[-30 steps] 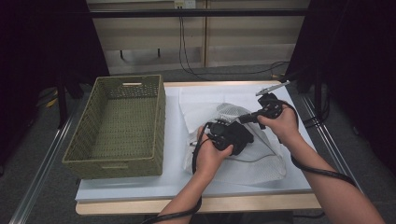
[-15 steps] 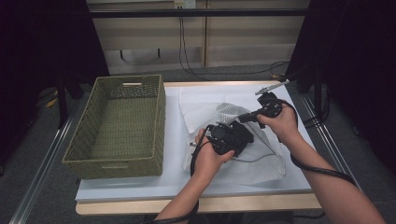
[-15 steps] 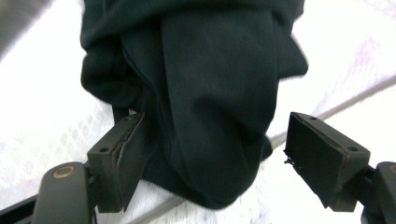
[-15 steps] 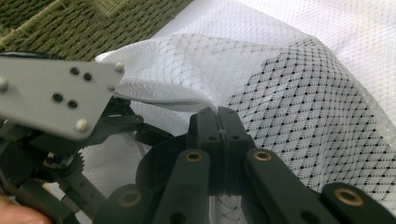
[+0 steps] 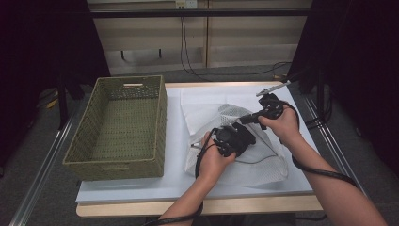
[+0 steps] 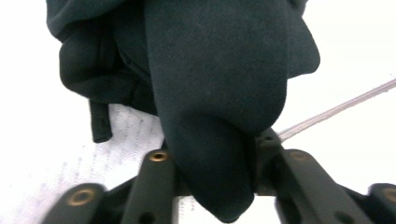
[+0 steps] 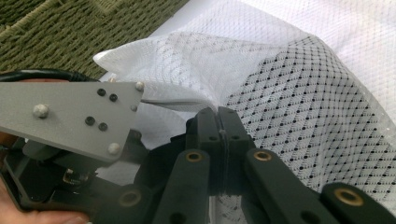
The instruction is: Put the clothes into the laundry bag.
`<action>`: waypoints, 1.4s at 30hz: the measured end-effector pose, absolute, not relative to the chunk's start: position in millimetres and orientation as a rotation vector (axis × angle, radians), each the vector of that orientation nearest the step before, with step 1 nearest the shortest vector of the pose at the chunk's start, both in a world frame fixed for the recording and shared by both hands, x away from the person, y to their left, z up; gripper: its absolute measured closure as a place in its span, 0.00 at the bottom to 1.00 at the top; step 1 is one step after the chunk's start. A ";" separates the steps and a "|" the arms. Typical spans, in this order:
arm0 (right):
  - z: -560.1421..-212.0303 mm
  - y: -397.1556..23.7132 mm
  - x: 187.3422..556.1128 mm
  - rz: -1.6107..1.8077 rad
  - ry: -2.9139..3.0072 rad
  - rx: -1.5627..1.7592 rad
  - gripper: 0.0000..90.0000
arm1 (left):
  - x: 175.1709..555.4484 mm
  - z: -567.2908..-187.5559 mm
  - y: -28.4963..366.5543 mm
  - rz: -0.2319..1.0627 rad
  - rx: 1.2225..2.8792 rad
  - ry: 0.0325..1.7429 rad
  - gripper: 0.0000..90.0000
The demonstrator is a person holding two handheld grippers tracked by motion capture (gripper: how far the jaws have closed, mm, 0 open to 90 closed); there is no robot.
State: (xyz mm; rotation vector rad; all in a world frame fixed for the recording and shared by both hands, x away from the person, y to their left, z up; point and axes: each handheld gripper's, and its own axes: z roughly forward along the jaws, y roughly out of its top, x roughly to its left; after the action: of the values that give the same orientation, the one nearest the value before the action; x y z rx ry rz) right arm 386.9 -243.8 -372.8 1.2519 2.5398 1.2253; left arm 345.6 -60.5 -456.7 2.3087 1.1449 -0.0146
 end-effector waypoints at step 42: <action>-365.9 -247.4 386.3 1.270 2.492 1.255 1.00 | 377.6 -447.4 -61.1 0.120 2.129 1.244 0.89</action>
State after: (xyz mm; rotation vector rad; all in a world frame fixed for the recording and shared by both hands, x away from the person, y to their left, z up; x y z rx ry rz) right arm 386.3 -247.4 -365.9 1.2551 2.4918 1.2698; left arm 377.6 -61.1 -447.4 2.1294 1.2437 0.1198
